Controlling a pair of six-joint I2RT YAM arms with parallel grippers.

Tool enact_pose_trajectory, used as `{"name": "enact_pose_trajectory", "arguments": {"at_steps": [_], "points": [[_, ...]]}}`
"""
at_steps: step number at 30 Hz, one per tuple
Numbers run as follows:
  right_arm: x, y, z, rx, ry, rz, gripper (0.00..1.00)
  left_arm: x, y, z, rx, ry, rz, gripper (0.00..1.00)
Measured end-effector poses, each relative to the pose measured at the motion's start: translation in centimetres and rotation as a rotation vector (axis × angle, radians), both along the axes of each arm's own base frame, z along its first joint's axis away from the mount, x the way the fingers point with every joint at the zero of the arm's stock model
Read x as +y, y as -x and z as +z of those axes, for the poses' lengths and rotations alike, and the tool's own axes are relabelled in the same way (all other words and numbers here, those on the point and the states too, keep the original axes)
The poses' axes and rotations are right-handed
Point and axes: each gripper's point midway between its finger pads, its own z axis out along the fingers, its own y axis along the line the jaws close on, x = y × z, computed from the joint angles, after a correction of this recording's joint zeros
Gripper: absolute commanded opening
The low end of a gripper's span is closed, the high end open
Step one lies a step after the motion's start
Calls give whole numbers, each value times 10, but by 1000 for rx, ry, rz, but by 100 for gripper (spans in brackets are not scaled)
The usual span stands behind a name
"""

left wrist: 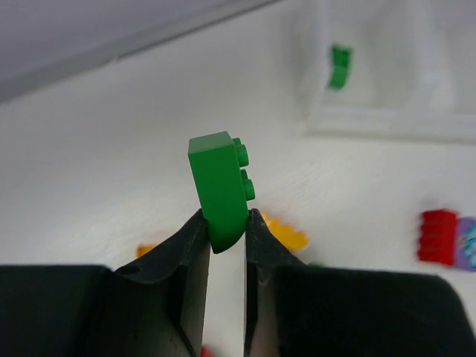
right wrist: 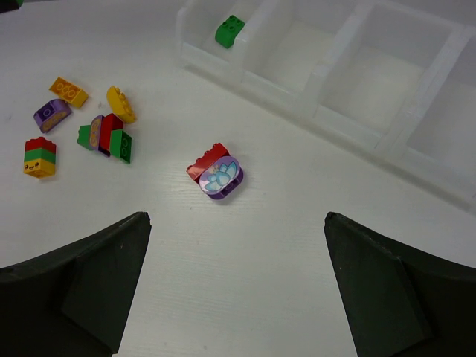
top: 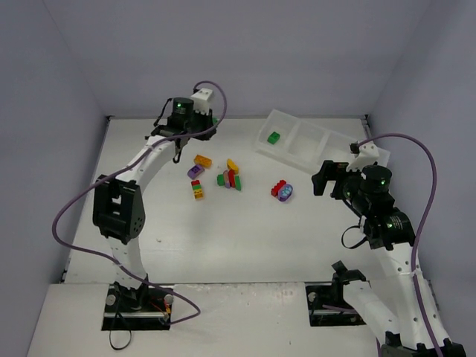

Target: Sort the legos into containers by color

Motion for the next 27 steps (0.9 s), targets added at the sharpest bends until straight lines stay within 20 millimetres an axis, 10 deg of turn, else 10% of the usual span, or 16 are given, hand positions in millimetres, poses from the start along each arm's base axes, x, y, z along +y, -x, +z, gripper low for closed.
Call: {"name": "enact_pose_trajectory", "arguments": {"at_steps": [8,17,27], "points": [[0,-2,-3,13,1,0,100,-136,-34,58,-173,162,-151,6],[1,-2,-4,18,-1,3,100,-226,-49,-23,-130,170,-176,11],[6,-1,-4,19,-14,29,100,-246,-71,-63,-171,155,-76,34]]}}
